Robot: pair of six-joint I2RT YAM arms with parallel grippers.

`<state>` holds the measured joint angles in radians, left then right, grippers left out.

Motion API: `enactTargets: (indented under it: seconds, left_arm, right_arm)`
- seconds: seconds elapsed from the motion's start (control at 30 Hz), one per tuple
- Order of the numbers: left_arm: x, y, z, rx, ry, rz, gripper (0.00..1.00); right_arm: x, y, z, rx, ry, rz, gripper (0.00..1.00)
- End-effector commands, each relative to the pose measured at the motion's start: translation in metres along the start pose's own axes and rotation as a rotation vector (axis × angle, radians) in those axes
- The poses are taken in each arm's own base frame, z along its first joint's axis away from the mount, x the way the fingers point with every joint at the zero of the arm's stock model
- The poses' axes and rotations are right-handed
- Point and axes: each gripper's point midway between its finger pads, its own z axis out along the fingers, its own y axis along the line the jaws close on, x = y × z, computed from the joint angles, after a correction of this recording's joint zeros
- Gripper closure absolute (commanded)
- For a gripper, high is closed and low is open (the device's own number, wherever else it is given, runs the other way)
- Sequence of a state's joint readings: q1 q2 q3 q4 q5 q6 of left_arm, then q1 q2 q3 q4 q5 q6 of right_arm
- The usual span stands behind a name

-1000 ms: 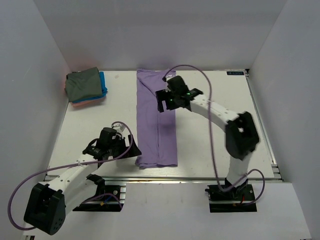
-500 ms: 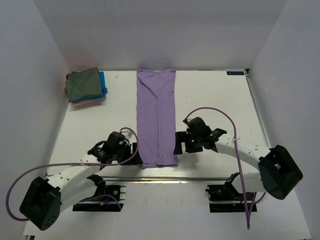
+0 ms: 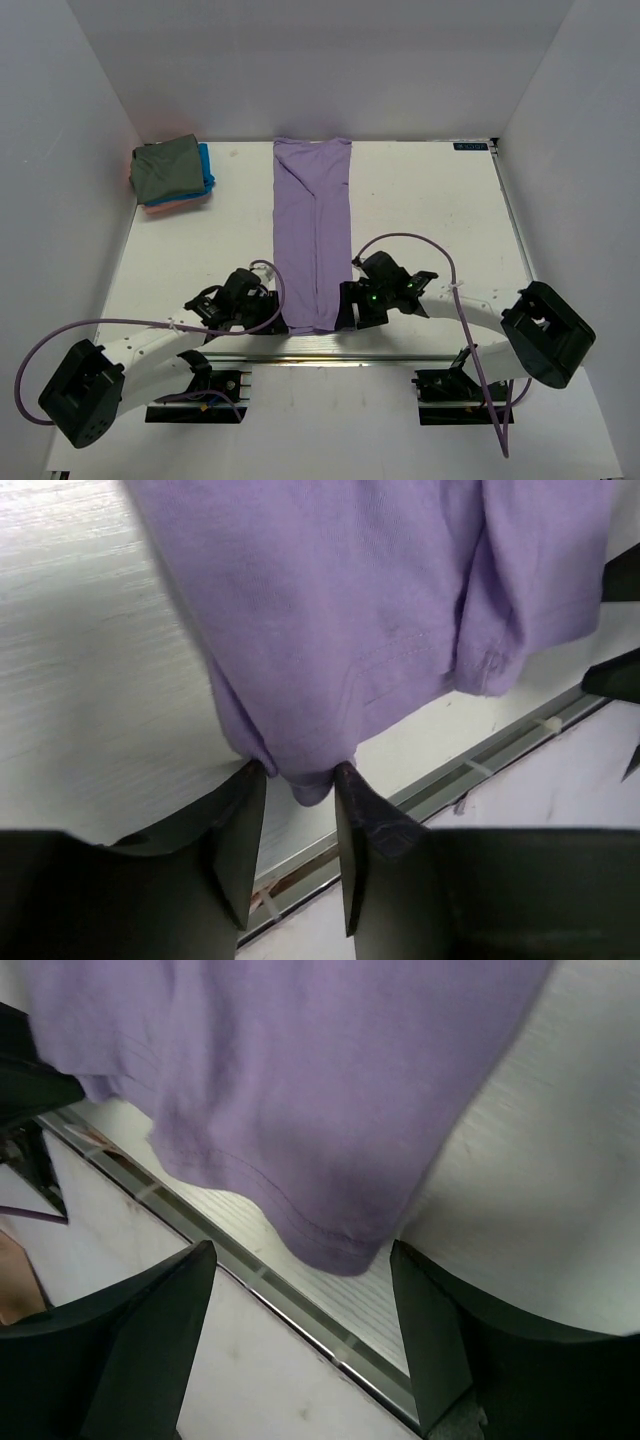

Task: Fold and stack the t-shirts
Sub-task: Grab the bottom of the folded rectangular tshirt with both arms

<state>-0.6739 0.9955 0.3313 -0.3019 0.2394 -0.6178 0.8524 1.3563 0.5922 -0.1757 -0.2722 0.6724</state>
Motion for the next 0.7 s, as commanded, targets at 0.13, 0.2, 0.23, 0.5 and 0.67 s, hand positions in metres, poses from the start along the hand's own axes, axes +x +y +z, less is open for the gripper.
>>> enactTargets:
  seconds: [0.13,0.2,0.23,0.5,0.67]
  left_arm:
    - [0.011,0.017,0.005,-0.084,0.011,-0.006,0.69]
    - [0.011,0.016,0.003,-0.083,0.008,-0.016,0.86]
    - [0.013,0.014,0.003,-0.079,0.012,-0.009,0.92]
    - [-0.004,-0.015,-0.007,0.030,-0.040,0.011,1.00]
    - [-0.037,-0.026,-0.017,0.001,-0.132,0.018,1.00]
  right_arm:
    - [-0.008,0.002,0.021,-0.005,-0.036,0.045,0.34]
    - [-0.009,0.000,0.023,0.006,-0.034,0.057,0.78]
    - [-0.007,0.000,0.023,0.010,-0.025,0.057,0.91]
    - [-0.010,0.017,-0.001,-0.012,-0.078,-0.002,1.00]
    - [-0.039,0.027,-0.009,0.023,-0.144,-0.040,1.00]
